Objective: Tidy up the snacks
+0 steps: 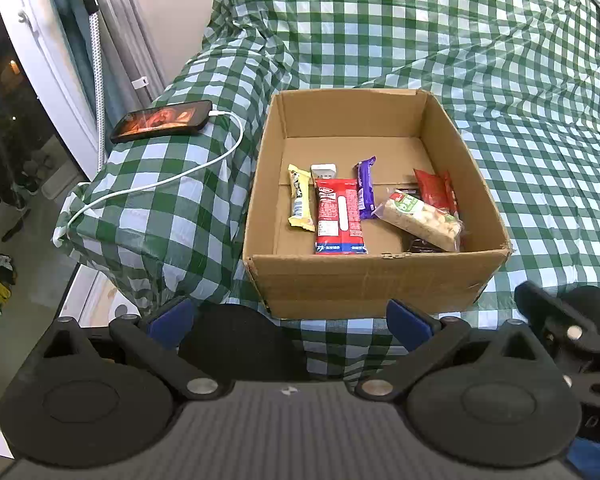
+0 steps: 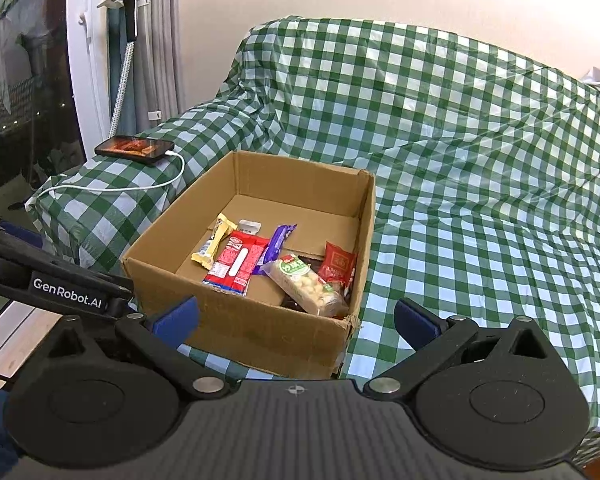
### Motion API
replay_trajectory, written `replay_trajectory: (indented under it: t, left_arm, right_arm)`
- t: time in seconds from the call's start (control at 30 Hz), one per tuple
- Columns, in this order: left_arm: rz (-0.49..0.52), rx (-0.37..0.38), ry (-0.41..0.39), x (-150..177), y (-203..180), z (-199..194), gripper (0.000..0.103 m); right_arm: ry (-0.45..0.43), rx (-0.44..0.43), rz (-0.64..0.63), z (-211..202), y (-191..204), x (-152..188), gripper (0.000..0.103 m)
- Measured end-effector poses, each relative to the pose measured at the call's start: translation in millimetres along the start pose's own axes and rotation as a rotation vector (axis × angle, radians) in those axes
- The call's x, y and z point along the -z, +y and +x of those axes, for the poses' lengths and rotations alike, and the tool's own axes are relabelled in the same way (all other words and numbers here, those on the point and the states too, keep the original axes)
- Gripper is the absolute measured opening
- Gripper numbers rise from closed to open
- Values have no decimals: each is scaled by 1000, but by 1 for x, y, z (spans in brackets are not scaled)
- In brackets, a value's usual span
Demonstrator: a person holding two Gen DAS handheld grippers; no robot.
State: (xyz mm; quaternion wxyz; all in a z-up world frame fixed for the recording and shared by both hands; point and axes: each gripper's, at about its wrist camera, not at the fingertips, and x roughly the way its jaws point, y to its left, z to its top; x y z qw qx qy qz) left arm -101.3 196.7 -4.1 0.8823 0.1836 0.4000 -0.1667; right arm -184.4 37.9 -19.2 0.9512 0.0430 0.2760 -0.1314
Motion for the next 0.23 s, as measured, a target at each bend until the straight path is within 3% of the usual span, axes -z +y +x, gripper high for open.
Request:
replay_trajectory:
  t: [0.23]
  left_arm:
    - [4,4,-4,0,0,-1,103]
  right_arm:
    - [-13,14,22,-1,-1,-2,102]
